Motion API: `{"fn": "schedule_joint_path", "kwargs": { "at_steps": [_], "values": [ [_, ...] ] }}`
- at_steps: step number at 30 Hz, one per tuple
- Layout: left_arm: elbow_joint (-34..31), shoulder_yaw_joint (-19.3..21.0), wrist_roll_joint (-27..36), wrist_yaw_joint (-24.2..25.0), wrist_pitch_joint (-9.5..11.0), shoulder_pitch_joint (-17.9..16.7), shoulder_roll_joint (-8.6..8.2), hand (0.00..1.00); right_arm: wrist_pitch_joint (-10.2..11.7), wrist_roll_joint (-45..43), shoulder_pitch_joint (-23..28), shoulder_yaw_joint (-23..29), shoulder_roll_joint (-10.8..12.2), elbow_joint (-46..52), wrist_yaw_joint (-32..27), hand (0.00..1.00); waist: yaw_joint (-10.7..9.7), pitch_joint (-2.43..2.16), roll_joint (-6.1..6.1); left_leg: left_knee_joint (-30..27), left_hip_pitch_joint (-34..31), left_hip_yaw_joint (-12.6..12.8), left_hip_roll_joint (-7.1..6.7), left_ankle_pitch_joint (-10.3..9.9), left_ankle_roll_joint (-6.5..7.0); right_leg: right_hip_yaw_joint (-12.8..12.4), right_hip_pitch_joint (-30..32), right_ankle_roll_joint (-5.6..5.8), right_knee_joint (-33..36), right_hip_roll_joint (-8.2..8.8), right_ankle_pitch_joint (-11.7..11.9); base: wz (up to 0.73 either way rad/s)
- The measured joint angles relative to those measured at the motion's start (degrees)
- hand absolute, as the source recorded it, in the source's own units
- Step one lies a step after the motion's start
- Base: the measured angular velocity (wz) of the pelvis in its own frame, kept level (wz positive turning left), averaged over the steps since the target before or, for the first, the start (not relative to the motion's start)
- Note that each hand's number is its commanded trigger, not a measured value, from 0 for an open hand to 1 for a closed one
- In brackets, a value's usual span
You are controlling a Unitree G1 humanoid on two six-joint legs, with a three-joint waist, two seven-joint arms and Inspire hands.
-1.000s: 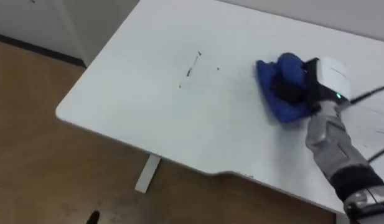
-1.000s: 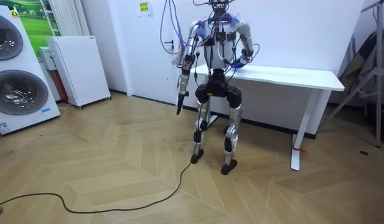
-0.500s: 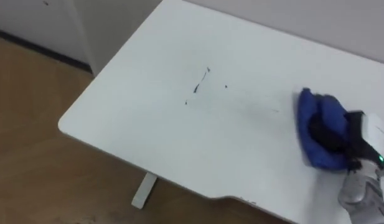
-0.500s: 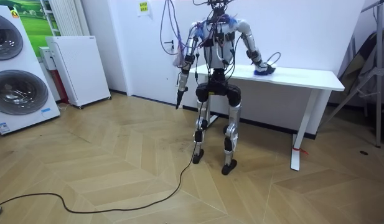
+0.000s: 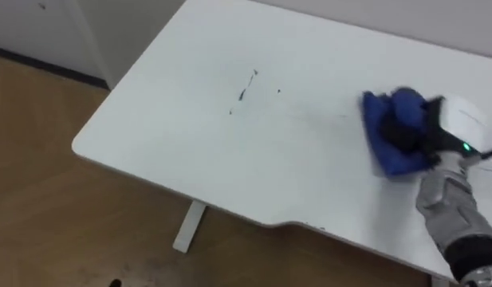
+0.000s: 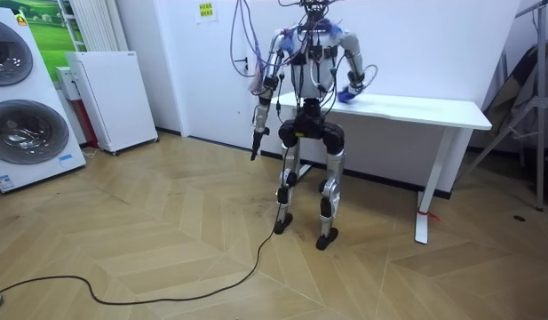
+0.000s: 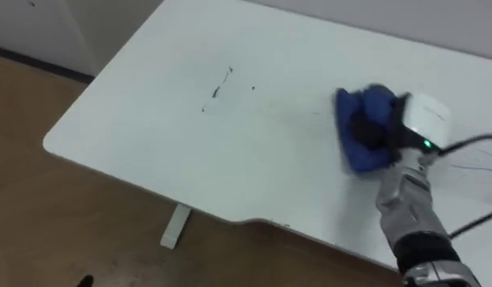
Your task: Wipe table
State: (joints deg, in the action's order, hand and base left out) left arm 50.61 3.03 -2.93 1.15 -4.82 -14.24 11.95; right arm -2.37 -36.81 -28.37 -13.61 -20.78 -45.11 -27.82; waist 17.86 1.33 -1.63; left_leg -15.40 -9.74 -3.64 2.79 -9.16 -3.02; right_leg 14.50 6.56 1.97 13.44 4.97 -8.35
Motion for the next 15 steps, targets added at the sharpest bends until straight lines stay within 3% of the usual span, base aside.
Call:
{"fn": "schedule_joint_path", "kwargs": {
  "at_steps": [5,6,9,12,15],
  "values": [
    [-0.7,0.0,-0.1,0.3,0.0,-1.1,0.16,0.0,2.1,1.0,1.5,-0.2,0.0,-0.5,0.4,1.0,-0.8,-0.11,-0.33,0.1,-0.1,-0.4,-0.4,0.0,0.06,1.4,-1.6,0.36,-0.9,0.38,-0.3,0.31],
    [-0.7,0.1,-0.1,0.3,0.0,-1.7,0.18,0.0,2.7,1.0,4.1,1.2,0.0,-2.3,0.4,1.0,-1.9,-0.15,-0.4,0.1,0.4,-0.5,-0.5,0.0,0.06,1.4,-2.5,0.36,-0.8,0.47,-0.3,0.36],
    [-2.3,1.0,-0.3,0.2,0.1,-4.6,0.21,0.0,8.1,4.7,13.3,8.2,0.2,-1.5,-2.2,1.0,-6.2,-0.3,-0.76,0.1,1.8,0.5,-0.97,0.0,0.07,2.8,-5.3,0.42,-1.6,0.87,-0.3,0.39],
    [-3.4,4.2,-2.3,-0.7,0.1,-6.6,0.4,0.0,10.0,6.9,21.3,15.0,0.2,-1.7,-3.5,1.0,-8.7,-1.3,-2.29,0.1,3.6,1.4,-1.19,-0.2,0.47,2.8,-7.9,0.64,-3.0,1.02,-0.4,0.06],
    [-3.6,7.0,-2.6,-0.7,0.2,-6.6,0.44,0.0,10.0,9.6,27.3,20.9,0.1,-3.9,-3.5,1.0,-11.1,-2.14,-3.03,0.1,5.2,2.1,-1.14,-0.3,0.63,2.8,-9.8,0.71,-2.9,0.98,-0.5,0.05]
  ]
}}
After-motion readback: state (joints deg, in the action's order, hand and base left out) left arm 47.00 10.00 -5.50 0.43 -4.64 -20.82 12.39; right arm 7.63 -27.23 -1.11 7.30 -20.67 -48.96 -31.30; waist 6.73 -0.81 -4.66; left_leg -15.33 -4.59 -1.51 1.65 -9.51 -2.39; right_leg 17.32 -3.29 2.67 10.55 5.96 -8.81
